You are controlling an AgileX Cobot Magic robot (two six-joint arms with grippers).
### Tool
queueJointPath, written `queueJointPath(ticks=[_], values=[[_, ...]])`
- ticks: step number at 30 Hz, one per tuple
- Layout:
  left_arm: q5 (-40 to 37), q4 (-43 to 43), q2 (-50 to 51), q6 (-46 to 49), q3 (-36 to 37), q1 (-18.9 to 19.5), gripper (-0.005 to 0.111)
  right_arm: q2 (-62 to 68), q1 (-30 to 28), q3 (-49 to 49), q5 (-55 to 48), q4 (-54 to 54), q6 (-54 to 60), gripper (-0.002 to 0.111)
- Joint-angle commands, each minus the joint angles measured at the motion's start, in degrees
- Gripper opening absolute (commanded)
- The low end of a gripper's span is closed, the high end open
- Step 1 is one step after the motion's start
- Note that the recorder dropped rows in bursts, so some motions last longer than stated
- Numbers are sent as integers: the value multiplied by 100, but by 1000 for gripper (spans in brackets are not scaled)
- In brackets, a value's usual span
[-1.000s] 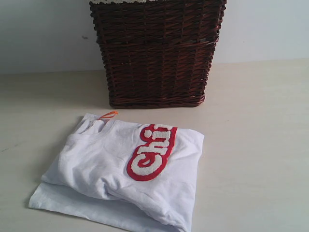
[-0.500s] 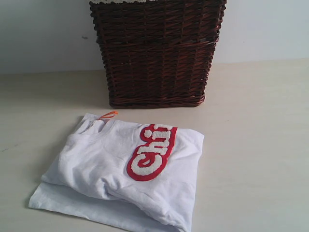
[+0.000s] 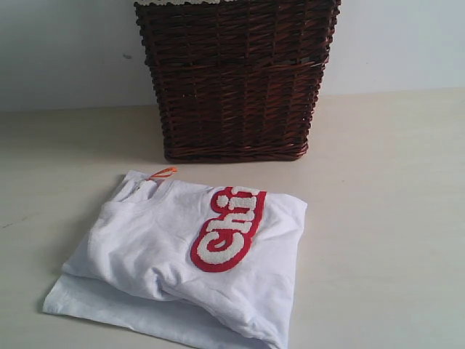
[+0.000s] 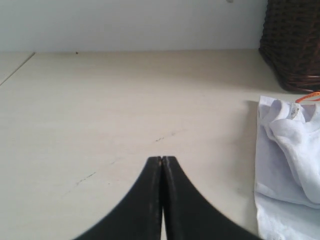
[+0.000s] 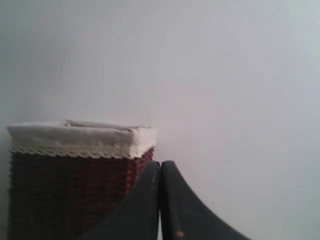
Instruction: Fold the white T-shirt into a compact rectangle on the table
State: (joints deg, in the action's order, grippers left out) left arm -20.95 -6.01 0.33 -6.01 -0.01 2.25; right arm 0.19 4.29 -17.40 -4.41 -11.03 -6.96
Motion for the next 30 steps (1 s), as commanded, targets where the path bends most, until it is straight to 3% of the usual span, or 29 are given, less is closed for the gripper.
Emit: queueJointPath(ticks=[1, 6, 13, 30], values=[[54, 5, -33, -20, 1, 0, 0, -19, -626, 570, 119, 86, -11, 0], [54, 5, -33, -20, 1, 0, 0, -19, -707, 1705, 291, 303, 50, 0], [54, -6, -33, -20, 1, 0, 0, -19, -707, 1740, -935, 501, 507, 0], [54, -6, -33, -20, 1, 0, 0, -19, -707, 1740, -1004, 514, 696, 0]])
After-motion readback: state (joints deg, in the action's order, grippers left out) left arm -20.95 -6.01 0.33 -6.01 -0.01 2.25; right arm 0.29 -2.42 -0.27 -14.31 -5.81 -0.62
